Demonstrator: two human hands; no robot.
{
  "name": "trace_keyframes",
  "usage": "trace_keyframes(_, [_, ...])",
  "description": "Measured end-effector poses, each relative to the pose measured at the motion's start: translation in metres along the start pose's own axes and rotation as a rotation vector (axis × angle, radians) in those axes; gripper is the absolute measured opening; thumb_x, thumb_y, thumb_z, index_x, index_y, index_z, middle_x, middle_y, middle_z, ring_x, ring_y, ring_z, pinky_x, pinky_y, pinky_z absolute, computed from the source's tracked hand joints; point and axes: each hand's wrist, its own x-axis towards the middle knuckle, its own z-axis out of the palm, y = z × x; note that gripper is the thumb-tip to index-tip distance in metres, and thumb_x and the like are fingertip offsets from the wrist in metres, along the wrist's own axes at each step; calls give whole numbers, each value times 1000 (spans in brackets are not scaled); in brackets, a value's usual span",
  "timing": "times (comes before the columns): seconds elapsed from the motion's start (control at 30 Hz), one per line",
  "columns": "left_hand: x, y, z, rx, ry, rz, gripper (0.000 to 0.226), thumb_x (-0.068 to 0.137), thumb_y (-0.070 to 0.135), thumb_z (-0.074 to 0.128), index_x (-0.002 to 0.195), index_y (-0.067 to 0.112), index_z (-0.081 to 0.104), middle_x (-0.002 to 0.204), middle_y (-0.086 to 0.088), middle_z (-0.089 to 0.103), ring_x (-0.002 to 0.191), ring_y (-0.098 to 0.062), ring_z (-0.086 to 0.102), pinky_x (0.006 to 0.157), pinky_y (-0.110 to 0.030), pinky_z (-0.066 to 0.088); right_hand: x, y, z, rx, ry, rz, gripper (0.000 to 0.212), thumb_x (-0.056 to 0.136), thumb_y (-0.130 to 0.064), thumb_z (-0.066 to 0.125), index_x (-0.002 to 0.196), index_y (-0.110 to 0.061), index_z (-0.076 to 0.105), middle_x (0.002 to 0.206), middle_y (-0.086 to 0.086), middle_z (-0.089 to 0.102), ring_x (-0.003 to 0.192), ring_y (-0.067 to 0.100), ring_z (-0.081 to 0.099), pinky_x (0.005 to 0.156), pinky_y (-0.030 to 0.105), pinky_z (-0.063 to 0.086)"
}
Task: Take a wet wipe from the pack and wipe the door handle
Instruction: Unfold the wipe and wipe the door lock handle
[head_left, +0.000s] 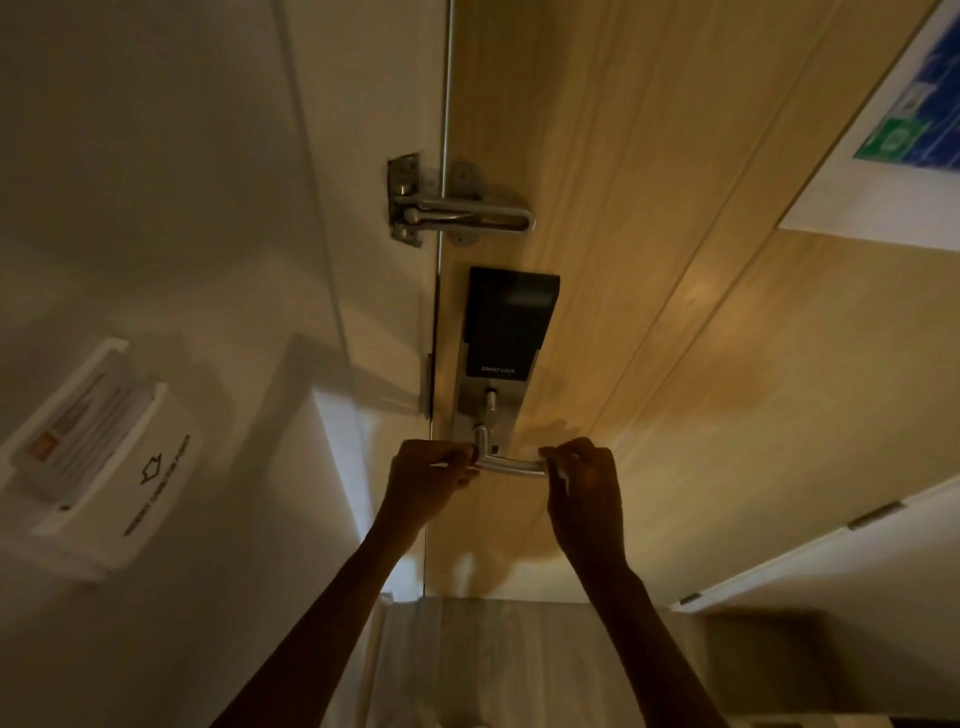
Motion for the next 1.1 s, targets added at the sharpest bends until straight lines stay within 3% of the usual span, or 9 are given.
trace_keyframes(0.1, [6, 0, 0, 36, -1, 49, 16, 82, 11, 72, 78, 25, 76, 77, -9, 76, 75, -23, 75, 78, -41, 60, 4, -18, 11, 20, -48, -89, 16, 87, -8, 64, 101, -12, 70, 97, 3, 66, 91, 19, 57, 79, 27, 45])
trace_keyframes(0.23, [9, -1, -3, -52, -26, -10, 14, 79, 1, 72, 82, 15, 76, 80, -11, 75, 80, -25, 74, 73, -30, 61, 3, -21, 17, 39, -129, -143, 12, 93, -16, 59, 99, -17, 69, 94, 0, 65, 89, 17, 56, 77, 29, 43])
trace_keyframes(0.33, [11, -6, -6, -140, -47, -32, 20, 78, -3, 71, 76, 16, 76, 80, -13, 74, 83, -31, 73, 76, -36, 60, 8, 12, -1, 26, -91, -102, 20, 96, -25, 53, 90, -20, 71, 86, -1, 68, 83, 19, 60, 75, 36, 45])
trace_keyframes(0.5, [14, -8, -4, -157, -49, -5, 26, 77, -4, 71, 71, 20, 77, 80, -14, 75, 80, -31, 73, 75, -36, 60, -1, -15, 18, 45, -78, -39, 15, 91, -11, 56, 92, -14, 70, 88, 4, 71, 86, 22, 65, 84, 29, 43])
trace_keyframes(0.63, [16, -11, -4, -169, -53, 5, 37, 77, -5, 70, 65, 29, 77, 74, -7, 75, 79, -32, 72, 75, -39, 60, -3, -15, 19, -58, -103, -194, 22, 82, 1, 66, 96, -15, 67, 84, 3, 68, 81, 21, 63, 83, 35, 46])
trace_keyframes(0.8, [19, -14, -5, -185, -49, -1, 14, 77, -5, 72, 77, 8, 76, 85, -26, 72, 82, -36, 72, 76, -39, 61, -3, 23, 4, -129, -38, -117, 15, 83, -1, 60, 92, -11, 67, 81, 6, 67, 77, 27, 61, 80, 33, 41])
trace_keyframes(0.87, [20, -15, -4, -180, -49, -13, 12, 76, -4, 72, 79, 7, 76, 85, -25, 73, 81, -34, 73, 74, -36, 61, -6, 2, 18, -110, -10, -98, 16, 85, -3, 56, 94, -9, 68, 84, 7, 67, 81, 27, 61, 82, 30, 40])
trace_keyframes(1.0, [20, -15, -7, -175, -71, -12, 28, 75, -4, 73, 70, 23, 78, 79, -14, 75, 81, -34, 73, 77, -41, 59, -12, -28, 31, -9, -64, -221, 26, 82, -1, 62, 106, -12, 67, 100, 7, 70, 98, 21, 63, 93, 36, 48])
trace_keyframes(1.1, [18, -14, -7, -187, -73, -20, 15, 77, -4, 71, 82, 9, 76, 86, -20, 74, 83, -33, 73, 75, -36, 60, -11, 3, 15, 4, -78, -253, 28, 84, -7, 66, 112, -13, 66, 107, 6, 71, 102, 19, 65, 97, 36, 47])
